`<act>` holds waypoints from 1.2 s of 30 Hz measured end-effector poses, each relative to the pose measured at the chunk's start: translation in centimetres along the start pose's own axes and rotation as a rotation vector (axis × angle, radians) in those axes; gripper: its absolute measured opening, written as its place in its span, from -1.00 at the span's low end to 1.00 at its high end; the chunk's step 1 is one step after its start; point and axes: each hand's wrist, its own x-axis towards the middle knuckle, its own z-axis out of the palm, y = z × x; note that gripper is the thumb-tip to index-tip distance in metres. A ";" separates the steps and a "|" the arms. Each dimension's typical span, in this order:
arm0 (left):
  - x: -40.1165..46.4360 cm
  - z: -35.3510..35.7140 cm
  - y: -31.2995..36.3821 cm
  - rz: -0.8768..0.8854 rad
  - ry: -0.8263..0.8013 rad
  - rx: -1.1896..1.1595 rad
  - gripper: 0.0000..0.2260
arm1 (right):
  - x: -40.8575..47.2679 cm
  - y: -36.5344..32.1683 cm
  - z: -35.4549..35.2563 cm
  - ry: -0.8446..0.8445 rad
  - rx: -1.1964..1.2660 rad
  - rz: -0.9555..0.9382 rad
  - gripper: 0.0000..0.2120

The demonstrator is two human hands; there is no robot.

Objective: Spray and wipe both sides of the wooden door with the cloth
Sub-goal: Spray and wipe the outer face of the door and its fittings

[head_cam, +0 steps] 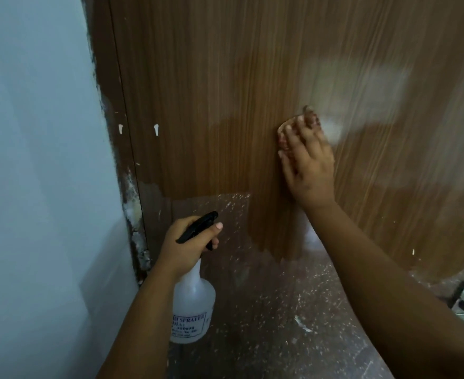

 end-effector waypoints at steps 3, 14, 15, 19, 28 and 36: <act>-0.5 -0.7 -0.5 -0.006 0.016 -0.008 -0.86 | -3.4 -2.2 2.0 0.015 0.035 0.029 -0.58; -1.4 -4.0 -1.8 -0.027 0.110 0.072 -0.82 | -2.2 -8.3 5.5 -0.360 -0.050 -0.632 -0.59; -1.5 -4.2 -1.6 -0.024 0.126 0.068 -0.82 | 0.2 -8.2 5.5 -0.235 -0.046 -0.516 -0.61; -1.8 -4.4 -1.4 -0.020 0.165 0.053 -0.84 | 0.2 -8.9 6.2 -0.048 0.027 -0.273 -0.62; -2.3 -6.5 -1.7 -0.028 0.241 0.032 -0.85 | -10.5 -13.1 9.6 -0.860 -0.034 -1.206 -0.69; -2.5 -7.0 -1.6 -0.016 0.280 0.072 -0.88 | 4.4 -16.5 10.0 -0.240 -0.032 -0.553 -0.56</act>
